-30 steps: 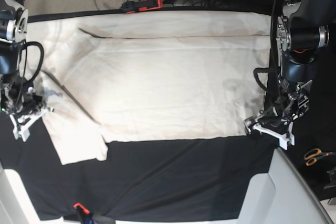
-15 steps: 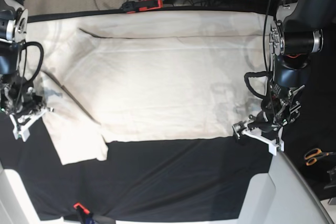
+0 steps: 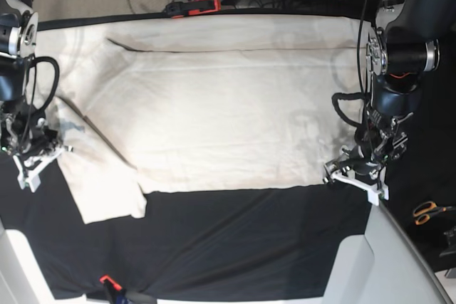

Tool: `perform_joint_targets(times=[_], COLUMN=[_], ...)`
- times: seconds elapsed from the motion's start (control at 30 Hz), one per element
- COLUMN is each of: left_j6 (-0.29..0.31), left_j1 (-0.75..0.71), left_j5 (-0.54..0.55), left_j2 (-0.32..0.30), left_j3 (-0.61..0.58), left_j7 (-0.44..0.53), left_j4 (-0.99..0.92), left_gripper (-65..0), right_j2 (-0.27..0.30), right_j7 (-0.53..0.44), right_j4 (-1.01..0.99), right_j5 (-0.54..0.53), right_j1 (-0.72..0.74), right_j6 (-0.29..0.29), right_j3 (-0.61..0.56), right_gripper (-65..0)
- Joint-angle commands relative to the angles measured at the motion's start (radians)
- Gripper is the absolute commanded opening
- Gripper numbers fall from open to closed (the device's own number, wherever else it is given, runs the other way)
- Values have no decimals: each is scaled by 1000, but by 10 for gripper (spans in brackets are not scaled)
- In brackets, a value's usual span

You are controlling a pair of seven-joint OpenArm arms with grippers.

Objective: Fold the T-shirt properly
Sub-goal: 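Lower the left gripper to the shirt's side edge and grasp it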

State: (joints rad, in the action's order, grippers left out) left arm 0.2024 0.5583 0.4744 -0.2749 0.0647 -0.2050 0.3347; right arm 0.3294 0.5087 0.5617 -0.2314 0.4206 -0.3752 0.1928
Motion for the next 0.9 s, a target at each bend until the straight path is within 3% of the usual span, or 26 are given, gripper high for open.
perform_joint_targets(times=[0.0,0.53,0.7,0.87], left_j6=[-8,-8,-8,-8], left_j1=[19,19,19,13], left_j5=[-1,-1,2,2], left_j2=[-8,-5,-7,-10], left_j3=[1,1,1,2], left_j7=[-6,28,28,28], left_j4=[-13,-33,-33,-33], left_gripper=[-267,-280,-410,-477], right_j2=[15,21,21,21], right_j7=[17,17,18,20], right_j4=[7,8,65,88], right_j5=[8,8,8,8], right_j1=[14,2,-27,-41], right_j6=[2,2,2,2], right_j3=[3,3,3,3], right_gripper=[-648,-648,-648,-648])
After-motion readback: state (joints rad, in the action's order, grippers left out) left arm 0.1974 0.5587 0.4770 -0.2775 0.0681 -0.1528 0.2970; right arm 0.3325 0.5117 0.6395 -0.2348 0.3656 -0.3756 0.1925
